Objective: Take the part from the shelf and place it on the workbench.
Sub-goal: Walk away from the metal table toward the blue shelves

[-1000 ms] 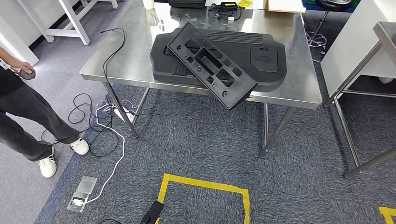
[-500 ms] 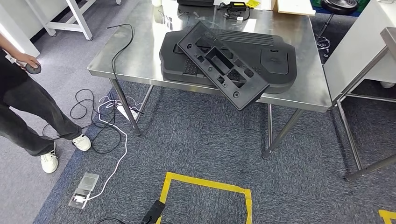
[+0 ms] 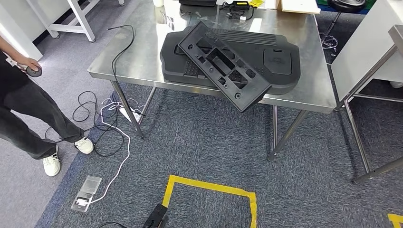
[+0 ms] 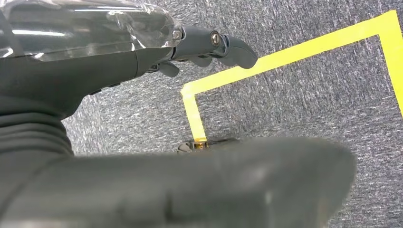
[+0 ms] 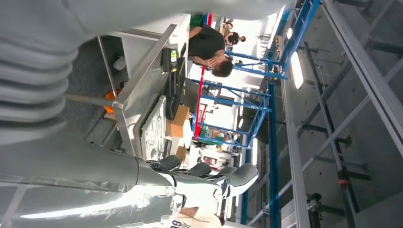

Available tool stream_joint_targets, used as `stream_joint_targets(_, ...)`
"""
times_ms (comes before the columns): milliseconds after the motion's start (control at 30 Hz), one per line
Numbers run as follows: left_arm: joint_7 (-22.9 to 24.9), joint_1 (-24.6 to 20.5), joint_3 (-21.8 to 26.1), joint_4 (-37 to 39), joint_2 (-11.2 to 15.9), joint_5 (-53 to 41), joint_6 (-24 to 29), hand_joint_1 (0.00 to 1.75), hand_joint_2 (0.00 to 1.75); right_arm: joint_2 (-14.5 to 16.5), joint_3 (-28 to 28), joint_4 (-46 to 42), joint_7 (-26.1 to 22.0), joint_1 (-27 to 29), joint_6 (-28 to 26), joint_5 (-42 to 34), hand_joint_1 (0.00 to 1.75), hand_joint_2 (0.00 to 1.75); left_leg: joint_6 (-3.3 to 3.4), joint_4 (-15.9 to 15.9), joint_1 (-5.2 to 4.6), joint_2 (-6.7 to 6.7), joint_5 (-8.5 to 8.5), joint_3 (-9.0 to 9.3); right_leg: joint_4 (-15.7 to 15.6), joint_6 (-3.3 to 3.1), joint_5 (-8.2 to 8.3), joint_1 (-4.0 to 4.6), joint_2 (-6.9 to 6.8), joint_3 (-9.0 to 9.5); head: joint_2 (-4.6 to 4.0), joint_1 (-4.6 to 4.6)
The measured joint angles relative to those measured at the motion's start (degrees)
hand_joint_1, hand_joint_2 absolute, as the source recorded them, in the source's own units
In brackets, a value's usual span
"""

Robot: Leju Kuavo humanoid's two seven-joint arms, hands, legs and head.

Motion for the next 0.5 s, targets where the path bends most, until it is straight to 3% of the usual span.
stream_joint_targets(133, -0.3, 0.0, 0.0, 0.0, 0.0, 0.0, -0.4, 0.0, 0.0, -0.4, 0.6, 0.0, -0.3, -0.1, 0.0, -1.5, 0.0, 0.0, 0.83, -1.7, 0.13, 0.23, 0.79, 1.03, 0.3, 0.68, -0.36, -0.2, 0.06, 0.14, 0.0, 0.04)
stream_joint_targets(200, -0.5, 0.0, 0.0, 0.0, 0.0, 0.0, -0.6, 0.0, 0.0, -0.8, 0.7, 0.0, -0.5, -0.2, 0.0, -2.1, 0.0, 0.0, 1.08, -2.8, 0.46, 0.59, 1.32, 1.67, 5.1, 0.78, -3.06, -0.25, 0.09, -2.08, -0.01, 0.17)
stream_joint_targets(267, -0.6, 0.0, 0.0, 0.0, 0.0, 0.0, -0.7, 0.0, 0.0, -1.1, 0.8, 0.0, -0.5, 0.0, 0.0, -2.3, 0.0, 0.0, 1.06, -2.9, 0.47, 0.84, 1.28, 1.76, 12.4, 1.03, -6.0, -0.52, 0.08, -5.98, 0.0, 0.21)
stream_joint_targets(300, -0.6, 0.1, 0.0, 0.0, 0.0, 0.0, -0.7, 0.0, 0.0, -1.3, 0.8, 0.0, -0.5, 0.1, 0.0, -2.3, 0.0, 0.0, 0.93, -2.9, 0.5, 0.99, 1.15, 1.8, 14.6, 1.2, -6.28, -0.77, 0.07, -7.29, 0.0, 0.22)
stream_joint_targets(333, -0.6, 0.1, 0.0, 0.0, 0.0, 0.0, -0.7, 0.0, 0.0, -1.4, 0.9, 0.0, -0.5, 0.1, 0.0, -2.4, 0.0, 0.0, 0.71, -2.8, 0.57, 1.12, 0.97, 1.89, 14.8, 1.4, -5.5, -1.06, 0.03, -7.63, 0.01, 0.22)
stream_joint_targets(367, -0.6, 0.1, 0.0, 0.1, 0.0, 0.1, -0.6, 0.0, 0.0, -1.5, 0.9, 0.0, -0.5, 0.2, 0.0, -2.4, 0.0, 0.0, 0.39, -2.6, 0.71, 1.22, 0.7, 2.01, 12.7, 1.61, -3.72, -1.39, -0.1, -6.83, 0.0, 0.23)
stream_joint_targets(433, -0.6, 0.0, 0.0, 0.1, 0.0, 0.2, -0.4, 0.0, 0.0, -1.7, 1.0, 0.0, -0.5, 0.2, 0.0, -2.4, 0.0, 0.0, -0.54, -1.8, 0.98, 1.44, -0.15, 2.22, 5.5, 2.16, -0.16, -1.78, -0.82, -3.58, -0.01, 0.33)
stream_joint_targets(500, -0.7, 0.0, 0.0, 0.1, 0.1, 0.2, -0.1, 0.0, 0.0, -1.9, 1.2, 0.1, -0.4, 0.2, 0.0, -2.6, 0.0, 0.0, -1.51, -0.9, 0.97, 1.59, -1.02, 2.18, 1.8, 1.75, 0.68, -1.65, -1.08, -1.86, -0.01, 0.38)
